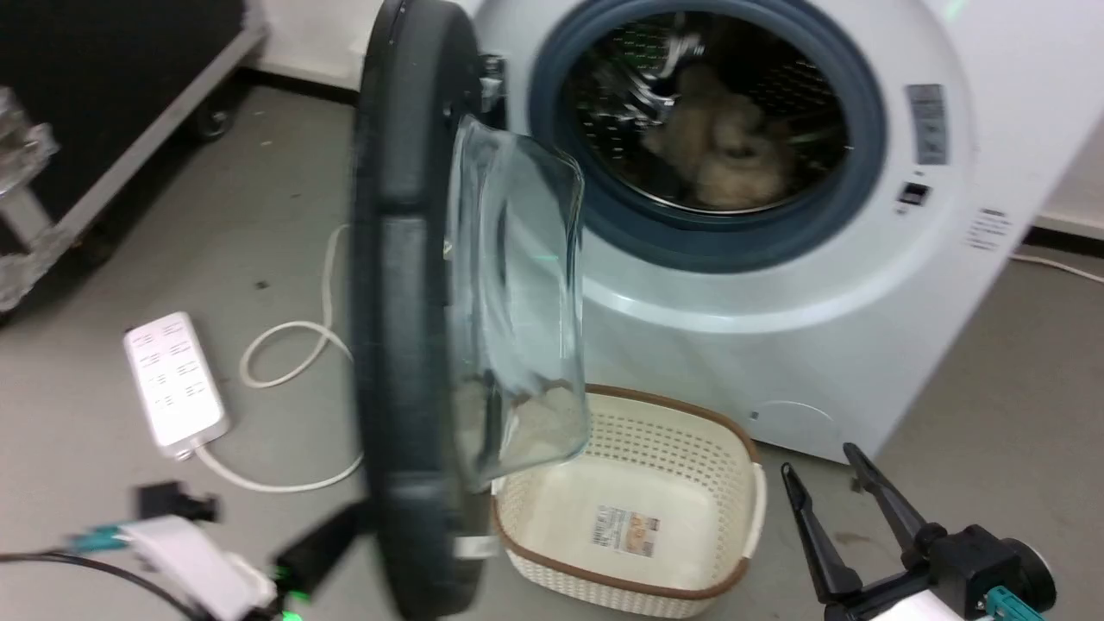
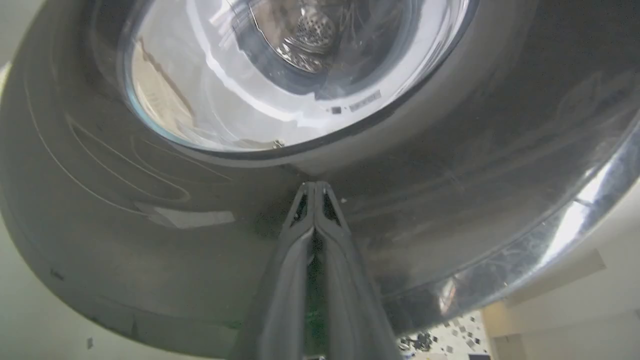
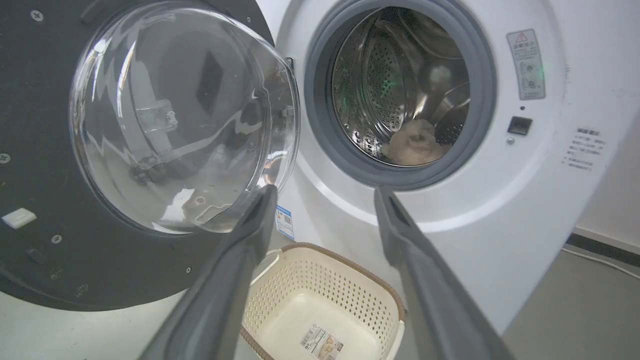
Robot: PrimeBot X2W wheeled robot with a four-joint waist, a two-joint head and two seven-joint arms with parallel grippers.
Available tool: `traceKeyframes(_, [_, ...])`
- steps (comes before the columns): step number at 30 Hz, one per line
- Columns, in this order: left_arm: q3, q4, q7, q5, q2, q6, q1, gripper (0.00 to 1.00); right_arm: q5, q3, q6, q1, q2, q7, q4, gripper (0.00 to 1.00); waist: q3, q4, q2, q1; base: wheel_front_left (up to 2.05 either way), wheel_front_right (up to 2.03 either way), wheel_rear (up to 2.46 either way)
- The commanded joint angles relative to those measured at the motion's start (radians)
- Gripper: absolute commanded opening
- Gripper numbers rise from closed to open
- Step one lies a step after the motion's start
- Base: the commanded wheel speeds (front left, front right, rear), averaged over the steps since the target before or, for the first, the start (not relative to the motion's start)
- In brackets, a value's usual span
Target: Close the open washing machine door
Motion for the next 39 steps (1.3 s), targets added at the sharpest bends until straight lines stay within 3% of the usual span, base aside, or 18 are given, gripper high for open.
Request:
traceKeyframes(1, [-0.046,-0.009,-0.019,-0.039,-0.008,0.006,0.024,0.00,-0.008,-0.002,0.001,0.012,-0.003,-0.004,-0.003,1.00,0.003,-0.038,-0.0001,0.0001,0.00,0.00,0.00])
traceKeyframes(7, [-0.269,-0.027,-0.174,-0.143,-0.009,0.001,0.060,0.00,-0.009,-0.007,0.001,-0.006,-0.017,-0.004,-0.015,1.00,0.049,-0.151,-0.0001,0.0001,0.00,0.00,0.00])
traceKeyframes(13, [-0.416,0.028,-0.324,-0.188,-0.009,-0.032,-0.016,0.00,0.003,-0.003,0.001,-0.048,-0.033,-0.004,-0.024,1.00,0.133,-0.307,-0.0001,0.0001,0.00,0.00,0.00])
traceKeyframes(26, [-0.510,0.305,-0.683,-0.289,-0.009,-0.085,-0.377,0.00,0.030,-0.009,0.001,-0.113,-0.011,-0.004,-0.017,1.00,0.264,-0.581,-0.0001,0.0001,0.00,0.00,0.00])
traceKeyframes(32, [-0.531,0.477,-0.827,-0.301,-0.009,-0.096,-0.570,0.00,0.037,0.007,0.001,-0.134,0.004,-0.004,-0.011,1.00,0.290,-0.637,-0.0001,0.0001,0.00,0.00,0.00])
traceKeyframes(39, [-0.563,0.674,-0.962,-0.308,-0.009,-0.117,-0.751,0.00,0.037,0.015,0.001,-0.149,0.019,-0.004,-0.004,1.00,0.302,-0.652,-0.0001,0.0001,0.00,0.00,0.00])
